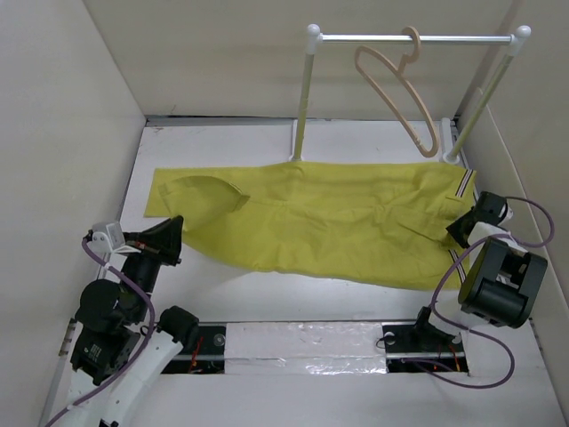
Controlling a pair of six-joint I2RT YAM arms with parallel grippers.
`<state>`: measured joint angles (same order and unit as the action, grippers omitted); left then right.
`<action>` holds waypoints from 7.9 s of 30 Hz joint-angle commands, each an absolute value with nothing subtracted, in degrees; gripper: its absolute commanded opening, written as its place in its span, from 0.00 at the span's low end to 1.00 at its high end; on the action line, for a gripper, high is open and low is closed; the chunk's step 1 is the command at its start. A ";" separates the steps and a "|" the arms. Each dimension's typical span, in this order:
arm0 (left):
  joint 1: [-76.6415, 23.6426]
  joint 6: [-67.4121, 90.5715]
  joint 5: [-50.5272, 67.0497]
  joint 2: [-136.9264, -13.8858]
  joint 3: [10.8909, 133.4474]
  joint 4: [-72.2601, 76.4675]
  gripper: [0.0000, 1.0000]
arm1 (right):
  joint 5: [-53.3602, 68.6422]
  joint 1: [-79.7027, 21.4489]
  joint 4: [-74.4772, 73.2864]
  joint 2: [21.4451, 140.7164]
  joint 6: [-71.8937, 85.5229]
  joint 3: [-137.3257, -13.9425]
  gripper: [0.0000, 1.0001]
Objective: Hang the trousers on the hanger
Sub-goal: Flatten out the trousers at the center of the board, then fold the trousers at the center of the board.
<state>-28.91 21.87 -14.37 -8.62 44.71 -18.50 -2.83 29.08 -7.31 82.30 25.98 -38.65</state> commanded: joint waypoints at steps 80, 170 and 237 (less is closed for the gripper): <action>-34.89 20.04 -22.15 -3.69 44.12 -16.79 0.00 | -12.65 24.61 -19.00 50.45 35.77 -25.49 0.51; -31.92 29.10 -65.58 -41.21 50.63 -29.01 0.00 | -20.13 18.11 -5.62 89.81 23.73 -73.20 0.06; 5.80 33.74 -20.76 -84.03 61.02 -10.81 0.54 | 3.25 18.29 18.53 82.55 34.45 -49.59 0.85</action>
<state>4.16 29.08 -27.14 -87.64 65.14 -12.62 0.27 18.96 12.05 86.80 32.62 -55.24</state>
